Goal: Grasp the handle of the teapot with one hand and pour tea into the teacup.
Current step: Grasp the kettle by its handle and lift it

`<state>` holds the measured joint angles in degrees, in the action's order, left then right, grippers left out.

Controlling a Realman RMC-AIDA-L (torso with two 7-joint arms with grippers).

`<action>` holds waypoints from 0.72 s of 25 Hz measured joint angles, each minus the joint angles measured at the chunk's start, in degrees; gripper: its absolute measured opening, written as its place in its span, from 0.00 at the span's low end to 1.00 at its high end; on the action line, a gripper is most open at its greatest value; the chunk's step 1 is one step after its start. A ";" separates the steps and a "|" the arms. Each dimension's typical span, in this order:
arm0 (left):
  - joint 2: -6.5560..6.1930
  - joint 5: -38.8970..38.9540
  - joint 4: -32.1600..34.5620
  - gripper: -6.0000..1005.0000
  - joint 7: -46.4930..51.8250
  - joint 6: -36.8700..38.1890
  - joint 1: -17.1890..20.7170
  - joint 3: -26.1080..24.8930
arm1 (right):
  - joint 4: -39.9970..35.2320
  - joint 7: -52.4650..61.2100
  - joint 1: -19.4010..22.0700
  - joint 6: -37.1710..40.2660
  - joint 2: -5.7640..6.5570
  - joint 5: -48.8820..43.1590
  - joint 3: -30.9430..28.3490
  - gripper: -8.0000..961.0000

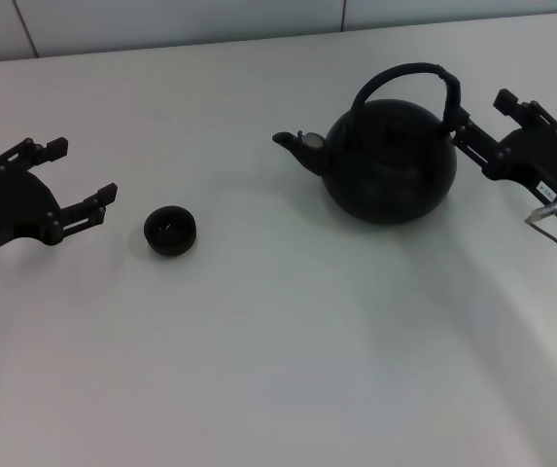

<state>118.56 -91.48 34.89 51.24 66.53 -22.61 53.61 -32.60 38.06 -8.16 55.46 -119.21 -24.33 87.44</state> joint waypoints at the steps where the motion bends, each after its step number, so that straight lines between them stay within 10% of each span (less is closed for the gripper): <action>1: 0.00 0.00 0.00 0.82 0.00 0.00 0.00 0.00 | 0.00 0.09 -0.69 -1.15 0.01 0.00 0.10 0.75; 18: 0.09 -0.20 0.00 0.82 0.00 0.00 0.03 0.00 | 0.00 1.72 -3.15 -4.97 0.12 0.06 -0.21 0.75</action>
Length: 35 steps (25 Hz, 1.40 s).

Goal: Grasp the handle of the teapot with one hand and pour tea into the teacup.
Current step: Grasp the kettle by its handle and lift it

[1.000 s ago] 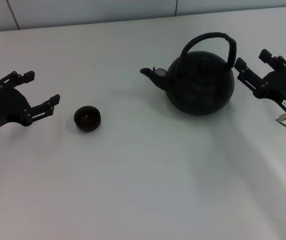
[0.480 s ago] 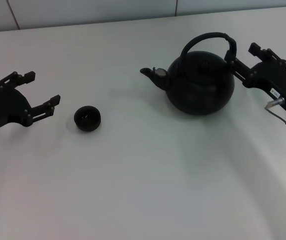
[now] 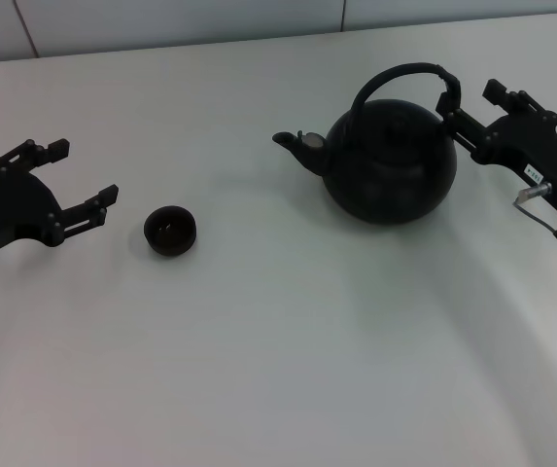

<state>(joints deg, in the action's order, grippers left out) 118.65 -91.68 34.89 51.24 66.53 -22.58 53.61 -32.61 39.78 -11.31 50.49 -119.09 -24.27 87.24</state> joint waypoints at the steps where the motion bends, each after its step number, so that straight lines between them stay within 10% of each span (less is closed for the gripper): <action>1: 0.00 0.00 0.00 0.82 0.00 0.00 0.00 0.00 | 0.00 0.00 0.00 0.00 0.00 0.00 0.00 0.75; 19: -0.01 0.28 -0.62 0.82 -0.79 0.06 -0.03 0.09 | -0.32 1.18 -0.06 0.02 0.00 -2.99 0.33 0.74; 25: -0.01 0.28 -0.62 0.82 -0.79 0.19 0.10 0.09 | -0.23 1.28 -0.20 0.07 0.00 -3.41 0.03 0.52; 26: 0.00 0.32 -0.62 0.82 -0.79 0.25 0.13 0.09 | -0.25 1.28 -0.21 0.09 0.00 -3.41 0.03 0.26; 35: 0.08 0.37 -0.61 0.82 -0.79 0.36 0.04 0.09 | -0.38 1.27 -0.21 0.09 0.00 -3.35 0.04 0.17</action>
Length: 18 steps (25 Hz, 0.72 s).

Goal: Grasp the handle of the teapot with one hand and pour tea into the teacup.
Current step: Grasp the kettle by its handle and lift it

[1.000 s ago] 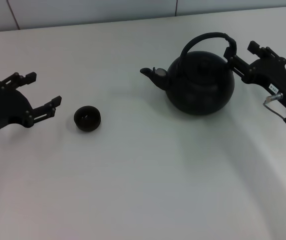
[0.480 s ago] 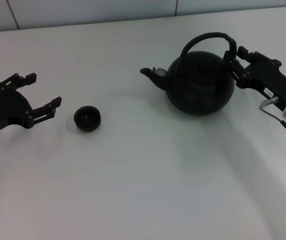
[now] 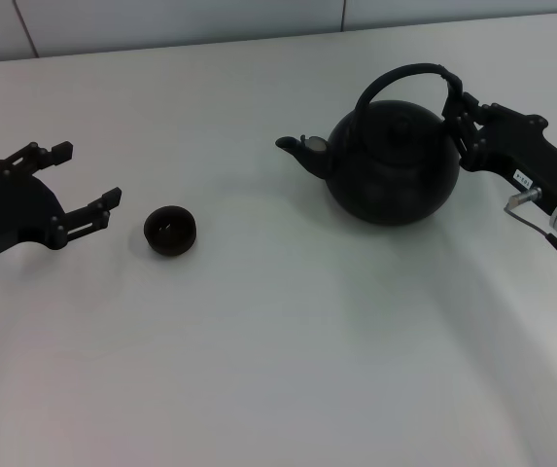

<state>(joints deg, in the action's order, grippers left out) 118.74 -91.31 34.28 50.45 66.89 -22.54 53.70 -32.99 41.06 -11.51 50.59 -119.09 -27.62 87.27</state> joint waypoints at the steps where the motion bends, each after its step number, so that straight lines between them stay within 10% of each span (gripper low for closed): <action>1: 0.00 0.00 0.00 0.82 0.00 0.00 -0.02 0.00 | -0.02 0.00 0.00 0.00 0.00 -0.02 0.00 0.16; 18: 0.09 -0.01 0.00 0.81 0.00 -0.01 -0.22 0.00 | -0.80 -1.27 -0.60 0.08 0.00 -0.03 -0.09 0.13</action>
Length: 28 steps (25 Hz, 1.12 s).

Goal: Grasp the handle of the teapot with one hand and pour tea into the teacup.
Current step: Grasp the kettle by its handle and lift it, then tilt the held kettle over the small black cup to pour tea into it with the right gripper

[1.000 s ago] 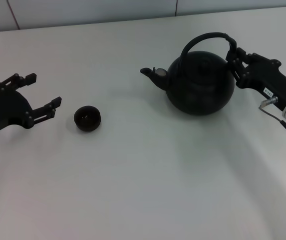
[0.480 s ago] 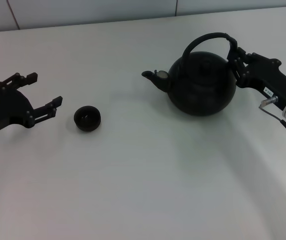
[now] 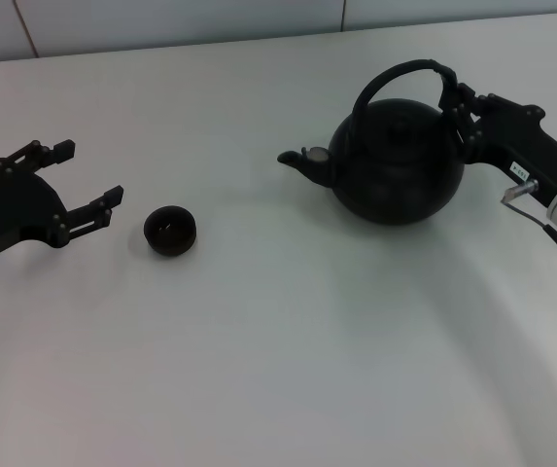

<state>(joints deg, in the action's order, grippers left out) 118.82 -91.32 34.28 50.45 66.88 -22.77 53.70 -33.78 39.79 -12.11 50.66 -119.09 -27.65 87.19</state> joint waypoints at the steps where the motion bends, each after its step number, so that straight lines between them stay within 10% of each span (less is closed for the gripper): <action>1: 0.00 0.00 0.00 0.81 0.00 0.00 0.00 0.00 | 0.00 0.00 0.00 0.00 0.00 0.00 0.00 0.13; 28: -0.24 0.33 0.25 0.81 0.03 3.91 1.62 0.59 | 0.47 -0.26 -8.77 -0.48 0.17 -4.93 0.39 0.13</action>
<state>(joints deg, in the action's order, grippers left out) 118.58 -90.99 34.53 50.48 70.79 -21.15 54.28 -33.31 39.53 -20.88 50.19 -118.92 -32.57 87.58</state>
